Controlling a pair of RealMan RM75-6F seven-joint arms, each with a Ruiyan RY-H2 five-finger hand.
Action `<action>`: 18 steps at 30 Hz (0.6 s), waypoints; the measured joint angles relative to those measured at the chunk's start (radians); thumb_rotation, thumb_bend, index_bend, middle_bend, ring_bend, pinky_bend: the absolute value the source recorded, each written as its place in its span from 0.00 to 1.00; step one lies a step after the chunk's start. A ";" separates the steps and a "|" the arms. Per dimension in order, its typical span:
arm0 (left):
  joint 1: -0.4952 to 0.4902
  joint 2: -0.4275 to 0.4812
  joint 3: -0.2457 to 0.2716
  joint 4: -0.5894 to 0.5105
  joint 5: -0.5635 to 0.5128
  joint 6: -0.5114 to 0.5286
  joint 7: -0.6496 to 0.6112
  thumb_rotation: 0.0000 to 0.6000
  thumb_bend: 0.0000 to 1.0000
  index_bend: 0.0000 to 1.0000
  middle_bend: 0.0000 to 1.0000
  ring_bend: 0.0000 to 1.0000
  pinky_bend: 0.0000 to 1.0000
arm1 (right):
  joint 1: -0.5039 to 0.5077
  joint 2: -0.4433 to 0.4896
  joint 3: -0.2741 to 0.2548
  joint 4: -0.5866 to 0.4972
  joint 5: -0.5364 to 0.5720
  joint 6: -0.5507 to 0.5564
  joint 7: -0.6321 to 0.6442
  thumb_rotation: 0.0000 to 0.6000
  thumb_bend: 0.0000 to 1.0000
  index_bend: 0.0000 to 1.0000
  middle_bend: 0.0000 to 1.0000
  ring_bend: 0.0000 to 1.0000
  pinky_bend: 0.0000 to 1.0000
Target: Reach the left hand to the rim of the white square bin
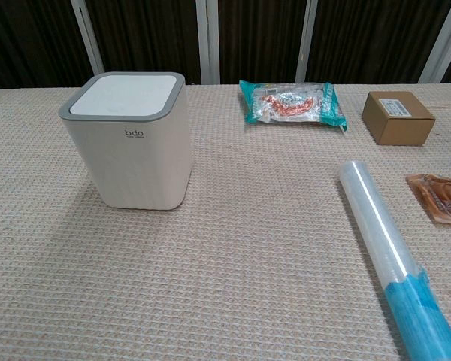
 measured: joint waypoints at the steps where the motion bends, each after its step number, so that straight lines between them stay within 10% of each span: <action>1: 0.000 0.000 0.000 0.000 0.000 0.000 0.000 1.00 0.22 0.21 0.20 0.09 0.10 | 0.000 -0.001 0.000 0.000 0.000 0.000 -0.002 1.00 0.30 0.12 0.01 0.03 0.05; 18: 0.001 0.001 0.000 0.000 -0.002 -0.003 -0.006 1.00 0.22 0.21 0.20 0.09 0.10 | -0.001 0.000 0.000 -0.002 0.004 -0.002 -0.004 1.00 0.30 0.12 0.01 0.03 0.05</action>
